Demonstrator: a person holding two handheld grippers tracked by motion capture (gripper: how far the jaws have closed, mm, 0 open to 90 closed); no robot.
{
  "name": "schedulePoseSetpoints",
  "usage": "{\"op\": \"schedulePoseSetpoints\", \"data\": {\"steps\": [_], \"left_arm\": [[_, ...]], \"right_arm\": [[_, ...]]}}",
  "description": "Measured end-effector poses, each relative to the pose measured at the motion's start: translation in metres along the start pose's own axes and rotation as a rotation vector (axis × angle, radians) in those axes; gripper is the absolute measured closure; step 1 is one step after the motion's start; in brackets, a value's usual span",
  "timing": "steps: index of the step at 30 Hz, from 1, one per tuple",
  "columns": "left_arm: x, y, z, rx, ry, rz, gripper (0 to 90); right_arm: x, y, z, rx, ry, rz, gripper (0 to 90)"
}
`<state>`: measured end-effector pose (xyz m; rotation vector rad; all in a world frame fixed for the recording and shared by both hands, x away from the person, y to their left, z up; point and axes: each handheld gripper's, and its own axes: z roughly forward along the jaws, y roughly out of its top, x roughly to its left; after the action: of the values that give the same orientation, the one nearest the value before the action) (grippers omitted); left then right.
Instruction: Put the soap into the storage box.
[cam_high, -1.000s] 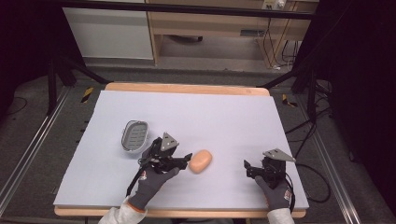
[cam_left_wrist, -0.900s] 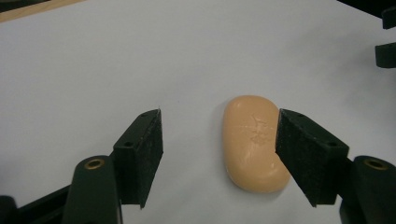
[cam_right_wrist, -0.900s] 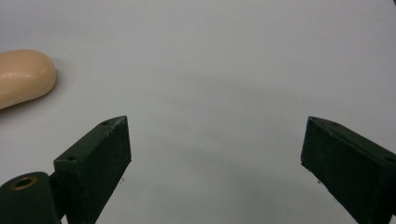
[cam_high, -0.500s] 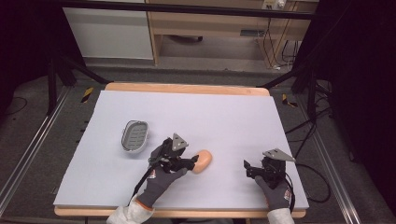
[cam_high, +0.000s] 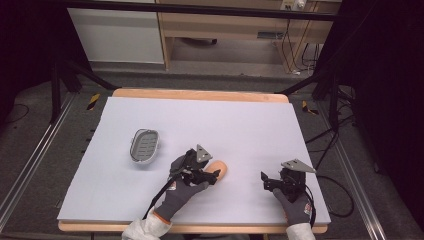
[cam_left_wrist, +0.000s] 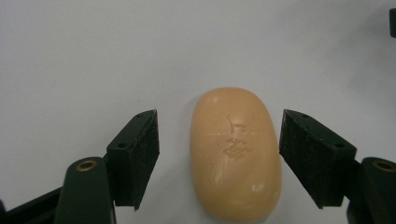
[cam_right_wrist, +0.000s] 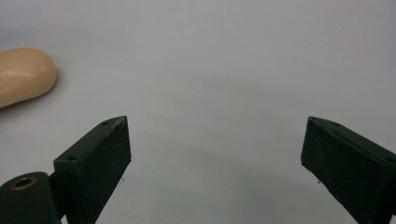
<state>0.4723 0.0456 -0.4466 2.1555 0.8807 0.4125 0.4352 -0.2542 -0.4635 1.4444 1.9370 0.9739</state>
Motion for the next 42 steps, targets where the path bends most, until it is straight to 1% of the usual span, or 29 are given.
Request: {"op": "schedulePoseSetpoints", "data": {"steps": [7, 9, 11, 14, 19, 24, 26, 29, 30, 36, 41, 42], "left_arm": [[-0.005, 0.0, 0.01, 0.036, -0.011, 0.02, 25.0], [-0.006, 0.0, 0.011, 0.042, -0.011, 0.021, 24.4], [-0.007, -0.001, 0.016, 0.059, -0.012, 0.021, 23.7], [-0.008, -0.001, 0.02, 0.073, -0.009, 0.029, 23.1], [-0.008, -0.002, 0.024, 0.088, -0.008, 0.029, 22.9], [-0.007, -0.003, 0.028, 0.105, -0.001, 0.029, 24.1], [-0.007, -0.004, 0.029, 0.113, -0.007, 0.027, 24.4], [-0.008, -0.004, 0.03, 0.114, -0.004, 0.029, 25.3], [-0.008, -0.004, 0.03, 0.117, -0.005, 0.028, 25.6], [-0.008, -0.004, 0.032, 0.125, -0.011, 0.027, 27.1], [-0.009, -0.005, 0.036, 0.14, -0.013, 0.035, 29.1], [-0.009, -0.005, 0.036, 0.136, -0.015, 0.027, 29.9]], "right_arm": [[0.0, 0.0, 0.0, 0.007, 0.005, 0.006, 8.5], [0.0, 0.0, 0.0, 0.008, 0.007, 0.009, 8.5], [0.0, 0.0, 0.001, 0.009, 0.004, 0.006, 8.4], [0.0, 0.0, 0.001, 0.011, 0.003, 0.004, 8.4], [0.0, 0.0, 0.001, 0.012, 0.006, 0.005, 8.4], [0.0, 0.0, 0.001, 0.014, 0.007, 0.005, 8.4], [0.0, 0.0, 0.001, 0.014, 0.009, 0.008, 8.3], [0.0, 0.0, 0.001, 0.015, 0.008, 0.005, 8.3], [0.0, 0.0, 0.002, 0.015, 0.003, -0.003, 8.3], [0.0, 0.0, 0.002, 0.019, 0.01, 0.007, 8.3], [0.0, 0.0, 0.002, 0.02, 0.008, 0.001, 8.4], [0.0, 0.0, 0.002, 0.021, 0.008, 0.002, 8.4]]}}
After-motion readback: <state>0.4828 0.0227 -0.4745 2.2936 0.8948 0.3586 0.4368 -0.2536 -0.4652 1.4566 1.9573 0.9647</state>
